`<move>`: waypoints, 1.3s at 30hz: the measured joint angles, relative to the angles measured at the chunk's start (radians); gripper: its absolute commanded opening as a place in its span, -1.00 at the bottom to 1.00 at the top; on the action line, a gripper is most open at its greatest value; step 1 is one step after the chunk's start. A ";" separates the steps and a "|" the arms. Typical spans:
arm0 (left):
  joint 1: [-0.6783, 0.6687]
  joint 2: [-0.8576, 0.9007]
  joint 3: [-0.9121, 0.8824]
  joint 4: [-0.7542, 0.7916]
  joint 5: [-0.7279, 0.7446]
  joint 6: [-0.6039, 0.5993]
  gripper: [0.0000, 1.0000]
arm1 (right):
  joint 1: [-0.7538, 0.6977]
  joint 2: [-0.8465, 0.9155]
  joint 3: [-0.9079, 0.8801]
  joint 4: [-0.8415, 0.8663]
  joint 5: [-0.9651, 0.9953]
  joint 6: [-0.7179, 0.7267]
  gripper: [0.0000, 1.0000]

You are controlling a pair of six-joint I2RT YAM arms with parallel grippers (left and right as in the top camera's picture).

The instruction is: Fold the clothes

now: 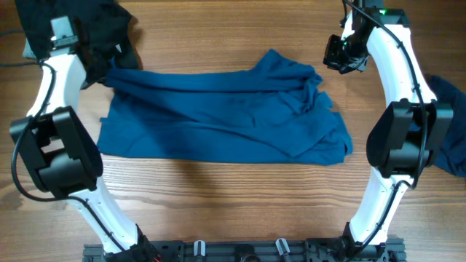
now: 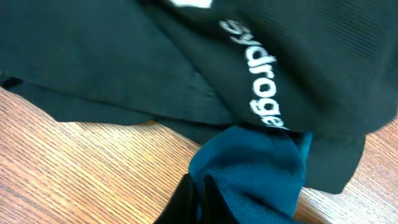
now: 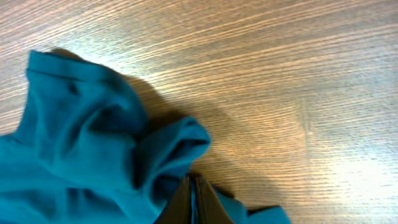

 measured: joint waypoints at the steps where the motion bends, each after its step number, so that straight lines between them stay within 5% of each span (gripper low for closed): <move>1: 0.008 0.000 0.000 0.000 0.009 0.000 -0.88 | 0.000 0.000 0.000 -0.002 0.000 0.000 -0.91; 3: 0.009 0.000 0.000 0.000 0.021 0.000 -0.64 | 0.000 0.000 0.000 -0.002 0.000 0.000 -0.91; 7: 0.005 0.000 0.000 0.000 0.061 0.003 0.38 | 0.001 0.000 0.000 0.005 -0.003 -0.006 -0.73; 9: 0.004 0.000 0.000 0.001 0.073 0.006 0.59 | 0.003 0.000 0.000 0.029 -0.020 -0.036 -0.12; 13: 0.001 0.000 0.000 0.008 0.089 0.005 0.99 | 0.014 0.000 0.000 0.122 -0.058 -0.079 0.65; 18: -0.004 0.000 0.000 0.039 0.136 0.000 0.99 | 0.027 0.000 0.000 0.256 -0.125 -0.102 0.86; 39: -0.043 0.025 0.000 0.064 0.220 0.000 0.97 | 0.135 0.172 0.003 0.273 -0.238 -0.142 0.87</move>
